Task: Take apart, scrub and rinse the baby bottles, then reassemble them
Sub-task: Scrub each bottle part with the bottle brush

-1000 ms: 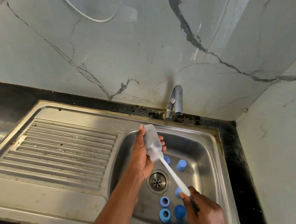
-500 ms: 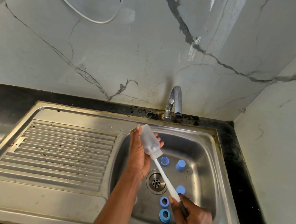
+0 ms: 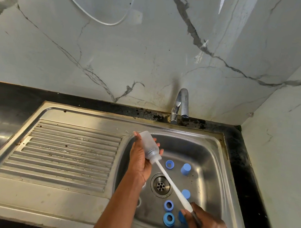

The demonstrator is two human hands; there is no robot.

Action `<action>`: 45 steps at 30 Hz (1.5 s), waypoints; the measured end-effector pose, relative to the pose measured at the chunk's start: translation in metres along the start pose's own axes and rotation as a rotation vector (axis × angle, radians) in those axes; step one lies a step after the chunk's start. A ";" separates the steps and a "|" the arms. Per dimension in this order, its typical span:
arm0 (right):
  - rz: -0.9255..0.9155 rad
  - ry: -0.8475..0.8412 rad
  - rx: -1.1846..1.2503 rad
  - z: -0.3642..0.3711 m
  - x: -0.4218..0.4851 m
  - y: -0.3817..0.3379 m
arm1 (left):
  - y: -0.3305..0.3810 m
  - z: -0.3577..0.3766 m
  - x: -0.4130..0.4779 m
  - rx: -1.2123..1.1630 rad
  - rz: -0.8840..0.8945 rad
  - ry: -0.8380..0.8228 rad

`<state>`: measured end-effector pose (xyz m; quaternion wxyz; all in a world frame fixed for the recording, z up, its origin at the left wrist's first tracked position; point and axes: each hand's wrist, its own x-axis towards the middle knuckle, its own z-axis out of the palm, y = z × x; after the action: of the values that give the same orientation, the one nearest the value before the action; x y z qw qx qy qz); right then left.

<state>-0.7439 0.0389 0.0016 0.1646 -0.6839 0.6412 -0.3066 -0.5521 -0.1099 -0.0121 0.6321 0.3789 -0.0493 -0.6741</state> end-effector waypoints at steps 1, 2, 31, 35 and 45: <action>-0.038 0.016 -0.080 0.003 -0.003 0.003 | 0.000 -0.002 0.002 -0.022 -0.002 0.008; -0.047 0.044 -0.136 0.006 -0.008 0.003 | 0.002 -0.001 0.003 -0.037 -0.001 0.010; 0.725 -0.346 0.716 -0.015 -0.008 -0.032 | 0.008 0.002 0.011 -0.167 -0.046 -0.162; 0.216 -0.116 0.134 -0.012 -0.014 -0.010 | 0.009 0.004 0.011 -0.156 -0.075 -0.114; -0.146 0.128 -0.391 0.005 -0.009 0.006 | 0.009 -0.003 0.008 -0.002 -0.098 -0.036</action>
<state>-0.7450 0.0463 -0.0082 -0.0349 -0.7266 0.6465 -0.2302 -0.5424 -0.1175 -0.0134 0.5978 0.3679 -0.0414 -0.7111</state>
